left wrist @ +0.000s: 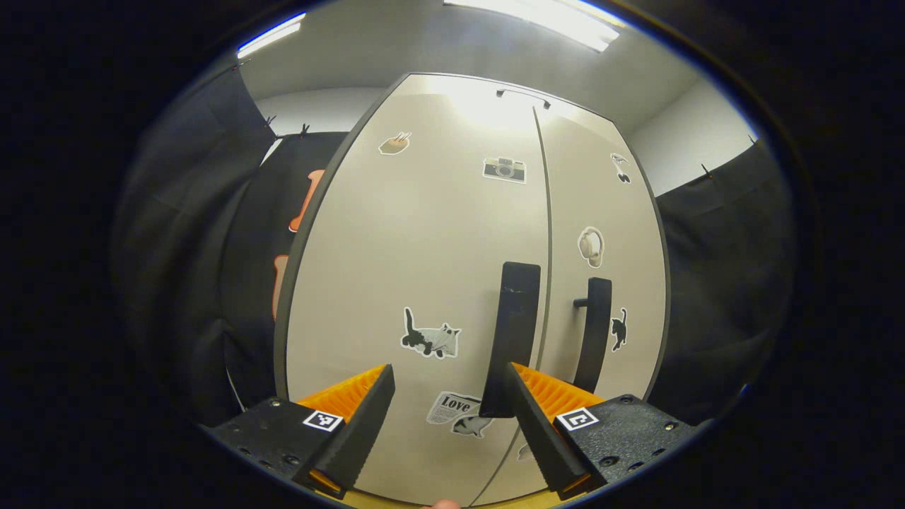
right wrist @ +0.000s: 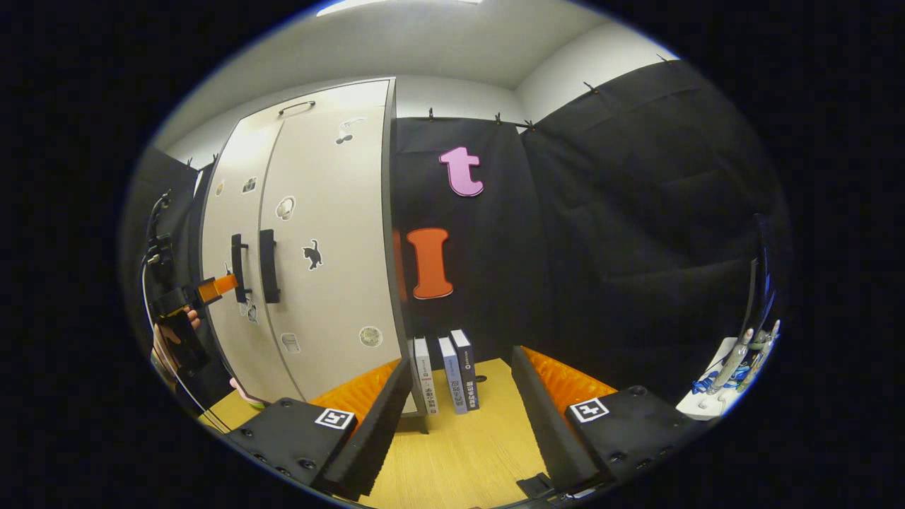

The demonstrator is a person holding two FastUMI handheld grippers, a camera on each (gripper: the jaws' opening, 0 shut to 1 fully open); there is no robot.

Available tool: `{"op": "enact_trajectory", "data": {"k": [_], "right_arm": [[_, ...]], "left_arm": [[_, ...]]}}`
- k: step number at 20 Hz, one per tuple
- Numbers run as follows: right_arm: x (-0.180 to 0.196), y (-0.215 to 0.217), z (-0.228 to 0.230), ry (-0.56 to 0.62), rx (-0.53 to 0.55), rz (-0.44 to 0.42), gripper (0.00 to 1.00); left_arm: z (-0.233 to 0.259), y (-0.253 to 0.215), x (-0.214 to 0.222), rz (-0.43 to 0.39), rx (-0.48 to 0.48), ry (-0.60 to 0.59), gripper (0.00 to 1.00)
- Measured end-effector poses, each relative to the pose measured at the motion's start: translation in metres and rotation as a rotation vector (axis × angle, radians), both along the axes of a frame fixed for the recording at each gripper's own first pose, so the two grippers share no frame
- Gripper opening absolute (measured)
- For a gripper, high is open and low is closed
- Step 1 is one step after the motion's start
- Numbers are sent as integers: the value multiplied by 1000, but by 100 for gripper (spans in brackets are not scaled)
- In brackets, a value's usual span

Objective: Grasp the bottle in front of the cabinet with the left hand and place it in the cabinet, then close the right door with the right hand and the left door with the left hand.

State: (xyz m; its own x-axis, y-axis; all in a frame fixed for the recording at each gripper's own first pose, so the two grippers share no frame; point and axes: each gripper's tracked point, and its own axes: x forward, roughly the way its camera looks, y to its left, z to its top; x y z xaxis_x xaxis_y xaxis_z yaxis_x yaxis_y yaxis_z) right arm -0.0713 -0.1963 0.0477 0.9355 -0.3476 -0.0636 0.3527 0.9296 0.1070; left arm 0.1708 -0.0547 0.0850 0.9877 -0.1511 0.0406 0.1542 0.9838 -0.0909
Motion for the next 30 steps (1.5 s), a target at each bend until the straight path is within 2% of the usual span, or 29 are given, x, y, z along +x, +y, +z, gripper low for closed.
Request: {"op": "enact_trajectory", "data": {"k": [8,12,13,14,17,23,30], "right_arm": [[28,48,-7,8,19,146,94],[42,79,-13,3,44,234,94],[45,89,-13,-7,57,258,94],[47,98,-13,-13,68,284,94],[51,115,-12,-24,65,328,94],[48,131,-16,-39,60,355,94],[38,121,-17,-29,22,320,95]], "left_arm": [[32,25,-95,15,57,-55,94],[23,45,-144,74,75,-46,94],[22,51,-156,96,78,-58,97],[21,55,-167,113,83,-71,94],[10,60,-195,142,96,-63,94],[0,57,-223,148,34,-19,94],[-13,55,-228,134,75,35,94]]}}
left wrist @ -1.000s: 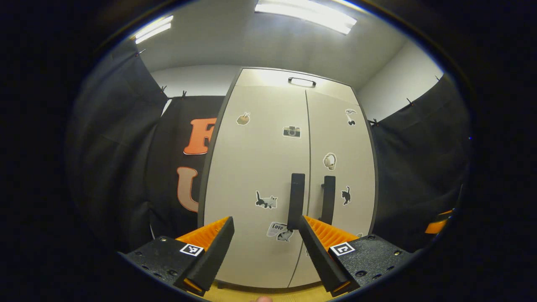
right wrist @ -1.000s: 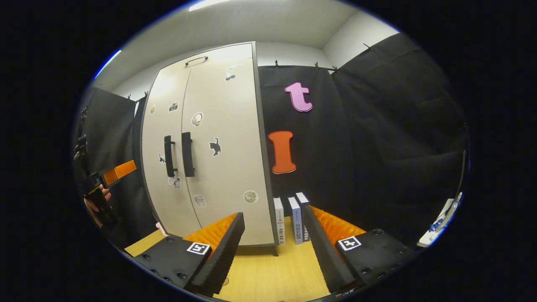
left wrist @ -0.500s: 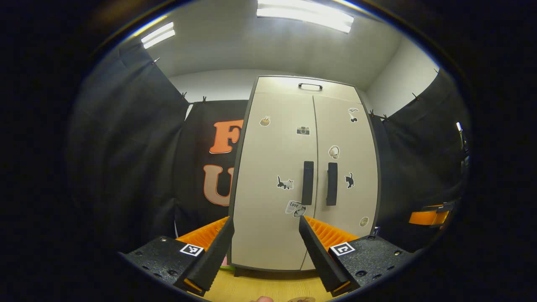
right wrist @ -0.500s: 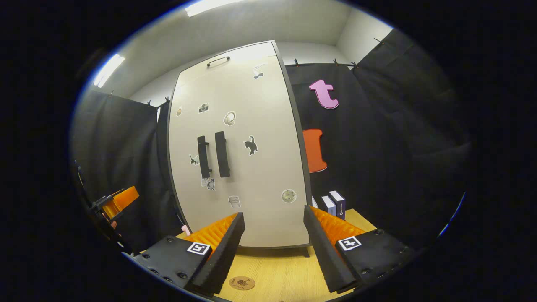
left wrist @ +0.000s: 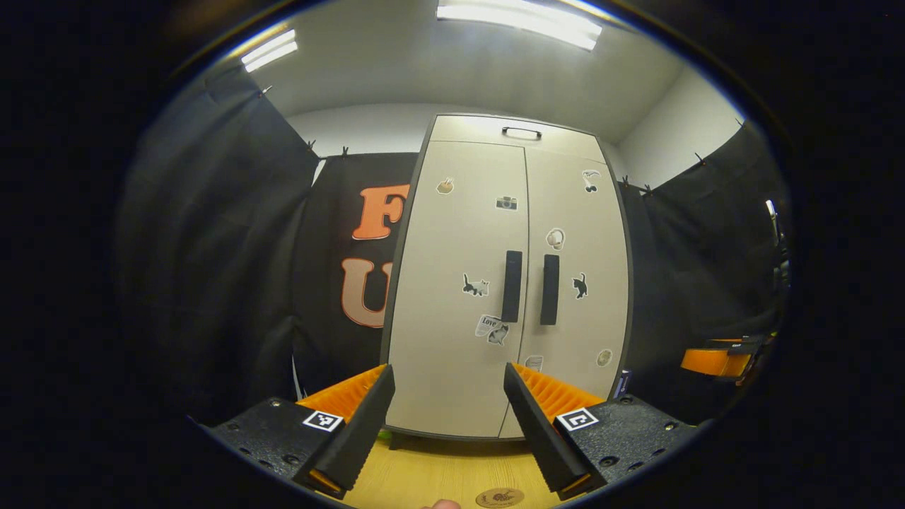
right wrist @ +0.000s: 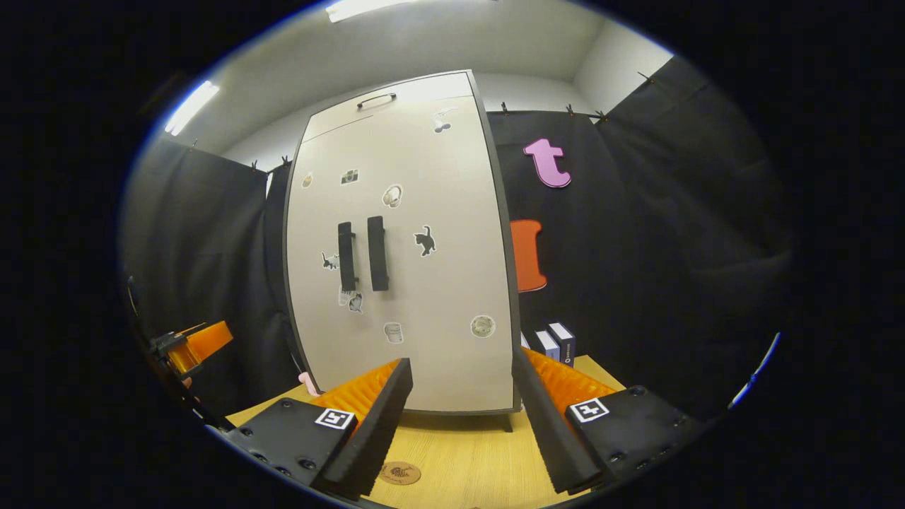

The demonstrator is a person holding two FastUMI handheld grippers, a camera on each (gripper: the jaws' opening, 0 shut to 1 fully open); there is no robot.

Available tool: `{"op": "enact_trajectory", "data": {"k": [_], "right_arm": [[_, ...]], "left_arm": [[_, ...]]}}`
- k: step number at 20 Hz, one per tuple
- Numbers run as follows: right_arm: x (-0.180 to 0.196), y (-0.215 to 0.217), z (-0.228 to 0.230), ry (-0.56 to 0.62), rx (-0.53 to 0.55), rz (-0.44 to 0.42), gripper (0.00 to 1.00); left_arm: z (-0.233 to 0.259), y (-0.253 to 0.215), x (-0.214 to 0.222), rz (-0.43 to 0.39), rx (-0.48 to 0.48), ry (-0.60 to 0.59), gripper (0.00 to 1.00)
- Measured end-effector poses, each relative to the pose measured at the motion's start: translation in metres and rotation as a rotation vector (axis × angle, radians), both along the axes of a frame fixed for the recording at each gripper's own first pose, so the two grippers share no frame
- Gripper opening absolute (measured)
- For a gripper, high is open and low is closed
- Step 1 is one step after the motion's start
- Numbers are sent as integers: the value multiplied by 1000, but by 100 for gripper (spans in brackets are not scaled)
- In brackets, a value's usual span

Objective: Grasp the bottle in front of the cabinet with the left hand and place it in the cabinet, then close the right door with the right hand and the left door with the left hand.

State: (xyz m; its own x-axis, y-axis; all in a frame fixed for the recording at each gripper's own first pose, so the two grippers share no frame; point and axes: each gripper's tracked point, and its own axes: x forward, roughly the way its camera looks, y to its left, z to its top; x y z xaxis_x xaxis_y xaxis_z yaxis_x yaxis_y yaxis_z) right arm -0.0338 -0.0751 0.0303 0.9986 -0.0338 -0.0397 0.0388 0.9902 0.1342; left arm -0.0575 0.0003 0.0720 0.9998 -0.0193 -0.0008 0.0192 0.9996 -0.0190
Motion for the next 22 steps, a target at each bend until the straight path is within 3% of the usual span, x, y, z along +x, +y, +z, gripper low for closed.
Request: {"op": "enact_trajectory", "data": {"k": [22], "right_arm": [[-1,9,6,-16,31,9,95]], "left_arm": [[-3,5,-6,6,-3,24,94]]}}
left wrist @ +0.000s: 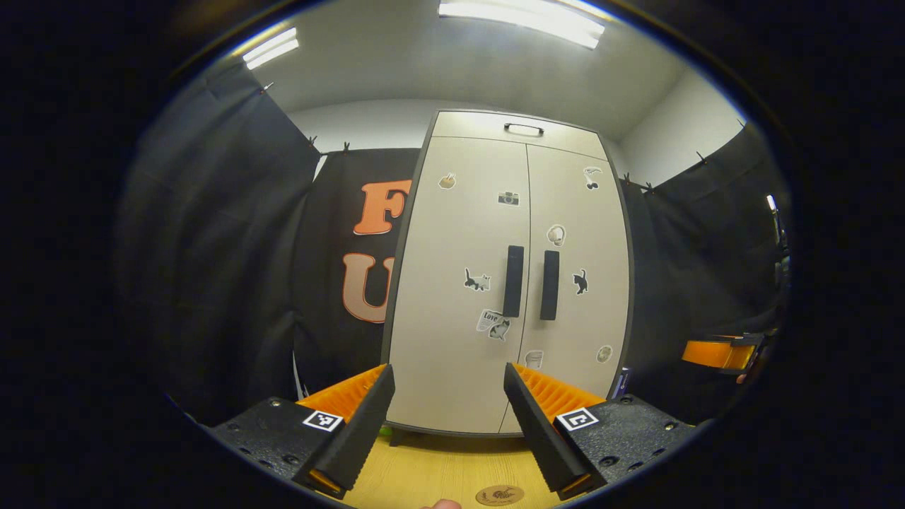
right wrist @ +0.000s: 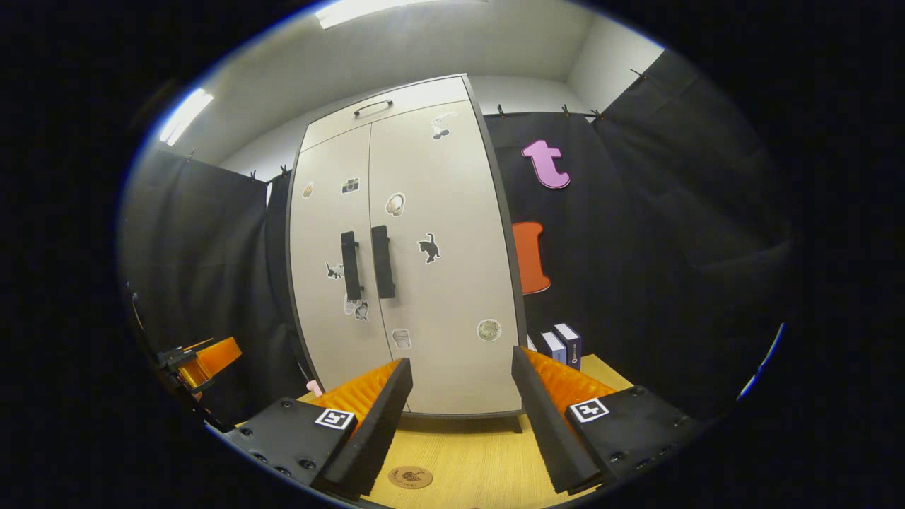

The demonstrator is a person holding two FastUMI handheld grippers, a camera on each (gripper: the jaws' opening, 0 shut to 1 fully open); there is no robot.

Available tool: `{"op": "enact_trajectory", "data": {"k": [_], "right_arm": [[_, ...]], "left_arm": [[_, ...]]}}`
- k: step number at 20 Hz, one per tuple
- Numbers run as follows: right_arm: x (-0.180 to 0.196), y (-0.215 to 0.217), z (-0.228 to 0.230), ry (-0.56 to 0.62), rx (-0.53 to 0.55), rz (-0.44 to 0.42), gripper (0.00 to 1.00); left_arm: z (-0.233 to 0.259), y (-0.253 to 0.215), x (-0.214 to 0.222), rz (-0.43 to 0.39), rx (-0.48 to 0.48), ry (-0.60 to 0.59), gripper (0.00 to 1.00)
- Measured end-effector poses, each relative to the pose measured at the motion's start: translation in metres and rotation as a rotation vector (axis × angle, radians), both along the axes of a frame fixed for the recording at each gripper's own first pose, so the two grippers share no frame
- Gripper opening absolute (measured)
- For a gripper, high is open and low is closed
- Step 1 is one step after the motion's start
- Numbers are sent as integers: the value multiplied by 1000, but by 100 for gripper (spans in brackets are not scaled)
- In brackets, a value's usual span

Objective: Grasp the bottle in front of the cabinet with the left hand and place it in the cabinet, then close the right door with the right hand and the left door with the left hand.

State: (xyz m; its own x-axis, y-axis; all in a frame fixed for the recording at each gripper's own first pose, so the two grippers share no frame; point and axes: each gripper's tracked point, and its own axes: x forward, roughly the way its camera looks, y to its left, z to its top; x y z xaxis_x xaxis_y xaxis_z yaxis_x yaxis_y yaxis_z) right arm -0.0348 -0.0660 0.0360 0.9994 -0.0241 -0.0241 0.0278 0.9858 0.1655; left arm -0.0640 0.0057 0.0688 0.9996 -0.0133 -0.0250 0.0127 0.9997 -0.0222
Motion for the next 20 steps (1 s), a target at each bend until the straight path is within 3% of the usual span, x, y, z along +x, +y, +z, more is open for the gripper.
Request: {"op": "enact_trajectory", "data": {"k": [20], "right_arm": [[-1,5,-4,11,4,-1,94]], "left_arm": [[-3,5,-3,5,-4,5,94]]}}
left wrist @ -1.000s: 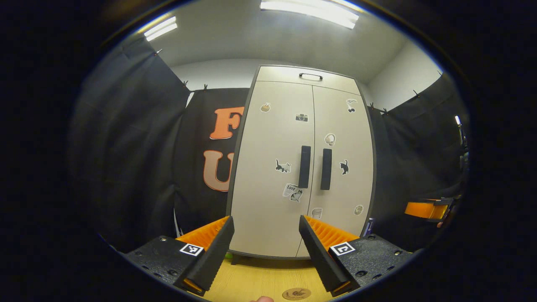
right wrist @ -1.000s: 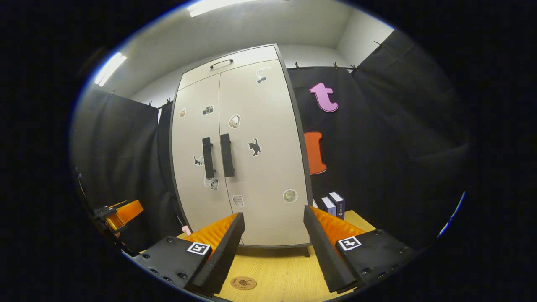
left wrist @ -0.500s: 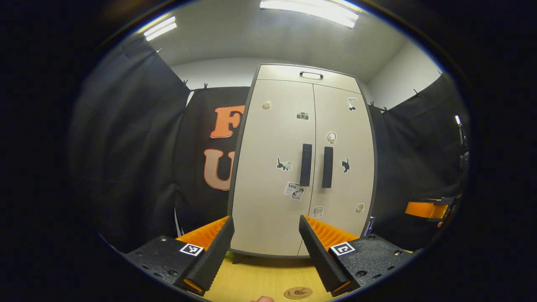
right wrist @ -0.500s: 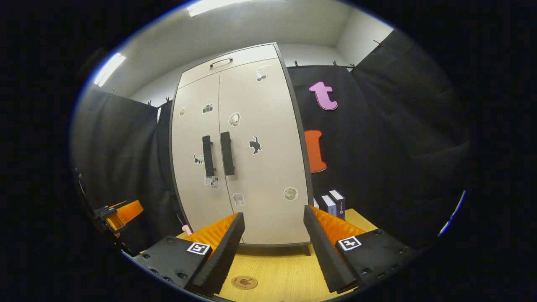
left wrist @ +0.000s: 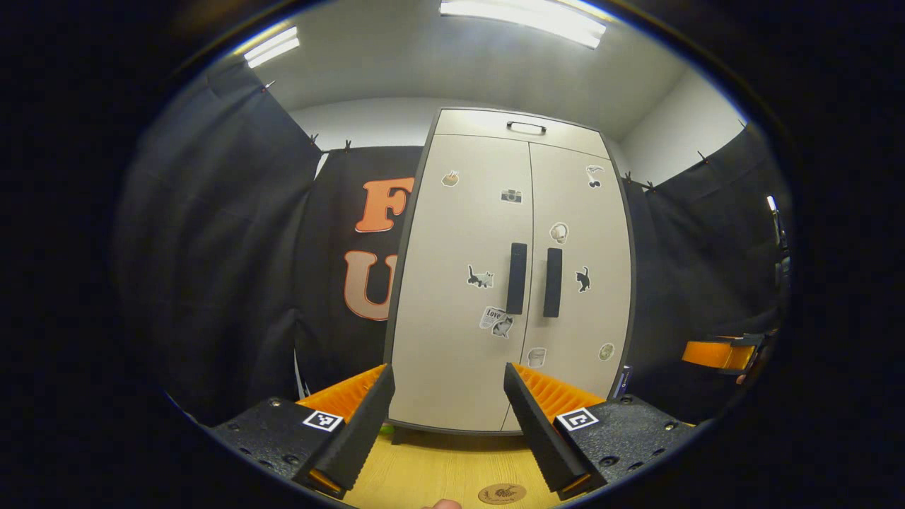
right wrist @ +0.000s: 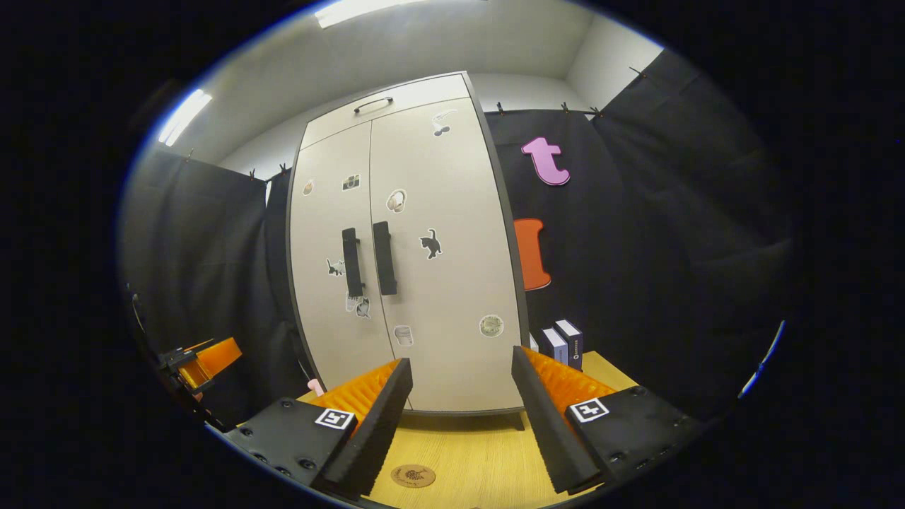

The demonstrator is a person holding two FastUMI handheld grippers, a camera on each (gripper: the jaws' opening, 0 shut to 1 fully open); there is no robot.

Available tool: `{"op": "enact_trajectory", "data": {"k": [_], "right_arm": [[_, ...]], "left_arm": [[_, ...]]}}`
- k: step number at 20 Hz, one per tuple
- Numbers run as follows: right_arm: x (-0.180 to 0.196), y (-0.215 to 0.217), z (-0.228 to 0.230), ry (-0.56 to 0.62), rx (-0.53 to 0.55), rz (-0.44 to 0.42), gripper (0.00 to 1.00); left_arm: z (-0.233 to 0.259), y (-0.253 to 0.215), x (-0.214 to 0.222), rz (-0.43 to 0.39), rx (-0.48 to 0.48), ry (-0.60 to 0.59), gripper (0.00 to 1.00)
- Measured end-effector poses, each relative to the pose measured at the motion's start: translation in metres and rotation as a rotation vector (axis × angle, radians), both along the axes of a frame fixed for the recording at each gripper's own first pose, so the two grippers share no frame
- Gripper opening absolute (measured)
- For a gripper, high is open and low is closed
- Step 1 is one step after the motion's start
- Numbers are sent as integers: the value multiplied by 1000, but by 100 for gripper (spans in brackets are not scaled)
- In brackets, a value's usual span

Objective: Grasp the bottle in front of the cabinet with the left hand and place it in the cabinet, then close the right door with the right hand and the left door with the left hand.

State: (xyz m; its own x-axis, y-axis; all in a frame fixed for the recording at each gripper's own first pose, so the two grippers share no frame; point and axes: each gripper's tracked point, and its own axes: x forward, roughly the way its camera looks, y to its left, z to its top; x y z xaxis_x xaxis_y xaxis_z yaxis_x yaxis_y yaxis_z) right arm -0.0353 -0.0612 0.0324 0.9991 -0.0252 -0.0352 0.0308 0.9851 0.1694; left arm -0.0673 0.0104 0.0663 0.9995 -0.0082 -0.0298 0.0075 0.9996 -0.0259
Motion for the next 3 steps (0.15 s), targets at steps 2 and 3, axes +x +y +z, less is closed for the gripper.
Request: {"op": "enact_trajectory", "data": {"k": [2,3], "right_arm": [[0,0,1,-1,1,0,95],[0,1,1,-2,2,1,94]], "left_arm": [[0,1,0,4,-3,-1,95],[-1,2,-1,7,-5,0,94]]}}
